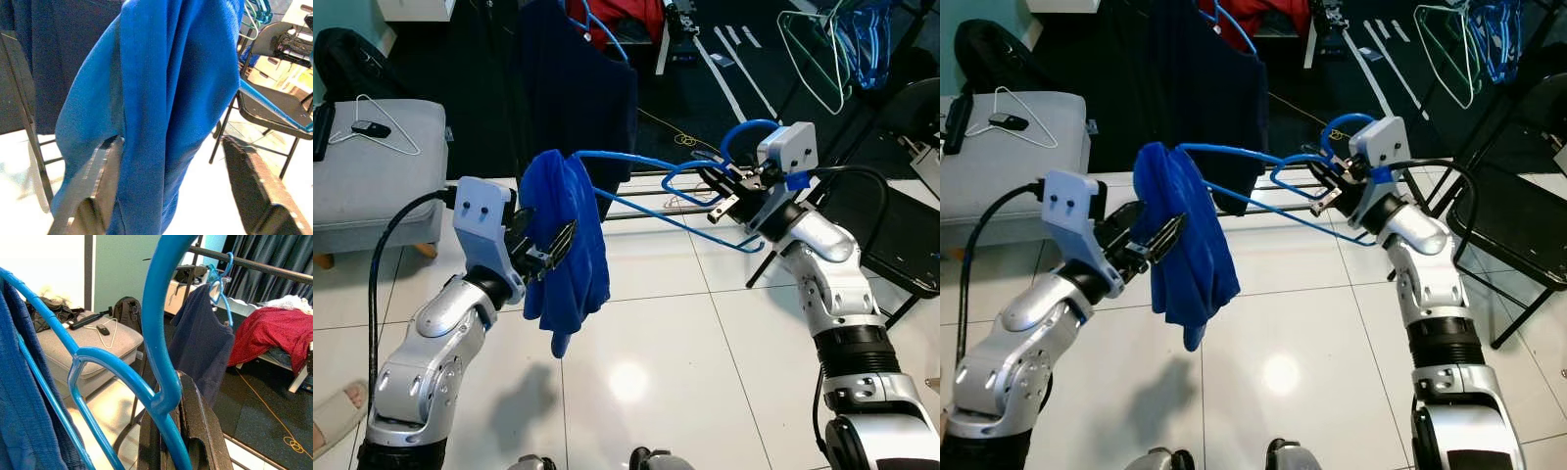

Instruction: Hang hanger

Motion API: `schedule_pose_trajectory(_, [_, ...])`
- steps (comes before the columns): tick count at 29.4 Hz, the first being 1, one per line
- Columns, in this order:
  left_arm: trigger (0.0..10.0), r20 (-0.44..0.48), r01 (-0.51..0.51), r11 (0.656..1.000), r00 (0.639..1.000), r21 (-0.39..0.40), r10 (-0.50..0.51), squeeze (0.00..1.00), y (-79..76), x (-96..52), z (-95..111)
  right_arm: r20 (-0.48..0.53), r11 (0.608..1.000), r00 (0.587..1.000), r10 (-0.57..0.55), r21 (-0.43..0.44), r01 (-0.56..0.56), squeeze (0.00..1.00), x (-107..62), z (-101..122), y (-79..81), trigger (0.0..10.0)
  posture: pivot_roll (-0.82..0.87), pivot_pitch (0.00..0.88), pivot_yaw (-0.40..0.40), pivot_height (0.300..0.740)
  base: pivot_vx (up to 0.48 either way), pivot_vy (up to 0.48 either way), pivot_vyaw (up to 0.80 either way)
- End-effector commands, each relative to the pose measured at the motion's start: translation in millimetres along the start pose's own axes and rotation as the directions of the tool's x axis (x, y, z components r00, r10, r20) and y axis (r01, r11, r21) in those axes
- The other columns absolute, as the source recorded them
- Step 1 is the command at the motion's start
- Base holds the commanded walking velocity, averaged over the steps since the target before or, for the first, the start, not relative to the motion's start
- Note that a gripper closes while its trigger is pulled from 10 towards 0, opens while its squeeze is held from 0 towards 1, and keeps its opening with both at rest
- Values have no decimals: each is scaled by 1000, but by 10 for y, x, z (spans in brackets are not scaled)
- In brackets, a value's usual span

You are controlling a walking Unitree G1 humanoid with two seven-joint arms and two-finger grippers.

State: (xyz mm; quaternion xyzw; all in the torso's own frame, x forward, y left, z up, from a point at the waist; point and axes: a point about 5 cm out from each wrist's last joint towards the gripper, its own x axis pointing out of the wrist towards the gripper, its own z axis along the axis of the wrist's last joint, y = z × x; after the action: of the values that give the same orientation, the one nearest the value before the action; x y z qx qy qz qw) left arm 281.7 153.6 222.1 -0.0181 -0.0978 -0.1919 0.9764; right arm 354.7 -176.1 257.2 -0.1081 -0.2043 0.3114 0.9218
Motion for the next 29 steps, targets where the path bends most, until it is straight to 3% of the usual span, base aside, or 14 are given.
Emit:
schedule_pose_trajectory(1, [10000, -18, -8, 1000, 1000, 10, 8, 1000, 44, -24, -57, 34, 1000, 999, -8, 16, 7, 0, 0, 43, -33, 0, -84, 240, -86, 740, 0, 0, 0])
schedule_pose_trajectory(2, [10000, -18, -8, 1000, 1000, 10, 8, 1000, 44, -24, -57, 34, 1000, 999, -8, 16, 7, 0, 0, 43, -33, 0, -84, 240, -86, 740, 0, 0, 0])
schedule_pose_trajectory(3, [10000, -11, -17, 1000, 1000, 15, 17, 843, 77, 25, -67, 40, 1000, 999, -1, 21, 0, 0, 1, 47, -27, 0, -85, 235, -85, 740, 0, 0, 0])
schedule_pose_trajectory(5, [10000, -11, -17, 1000, 1000, 15, 17, 843, 77, 25, -67, 40, 1000, 999, -1, 21, 0, 0, 1, 47, -27, 0, -85, 235, -85, 740, 0, 0, 0])
schedule_pose_trajectory(6, [10000, 3, -18, 1000, 1000, 19, 18, 0, 94, 78, -65, 44, 1000, 999, 6, 25, -7, 0, 2, 51, -21, 0, -85, 235, -85, 740, 0, 0, 0])
schedule_pose_trajectory(13, [10000, 51, -18, 1000, 999, 16, 18, 0, 137, 271, -114, 65, 998, 997, 35, 40, -38, 0, 6, 70, 34, 0, -87, 216, -76, 740, 0, 0, 0])
schedule_pose_trajectory(20, [10000, 60, -14, 1000, 998, 20, 13, 0, 175, 308, -109, 69, 998, 997, 43, 44, -46, 0, 0, 71, 56, 0, -86, 209, -70, 740, 0, 0, 0])
schedule_pose_trajectory(21, [1294, 63, -10, 1000, 998, 22, 8, 0, 194, 313, -95, 69, 998, 997, 43, 46, -46, 0, -8, 67, 61, 0, -84, 207, -68, 740, 0, 0, 0])
schedule_pose_trajectory(22, [1294, 63, -10, 1000, 998, 22, 8, 0, 194, 313, -95, 69, 998, 997, 43, 46, -46, 0, -8, 67, 61, 0, -84, 207, -68, 740, 0, 0, 0])
schedule_pose_trajectory(23, [0, 66, 1, 1000, 998, 29, -2, 0, 210, 312, -84, 68, 998, 997, 43, 47, -46, 0, -17, 62, 65, 0, -83, 205, -64, 740, 0, 0, 0])
schedule_pose_trajectory(29, [0, 73, 11, 999, 997, 42, -14, 0, 251, 293, -66, 62, 998, 997, 36, 50, -40, 0, -44, 41, 73, 0, -77, 200, -61, 740, 0, 0, 0])
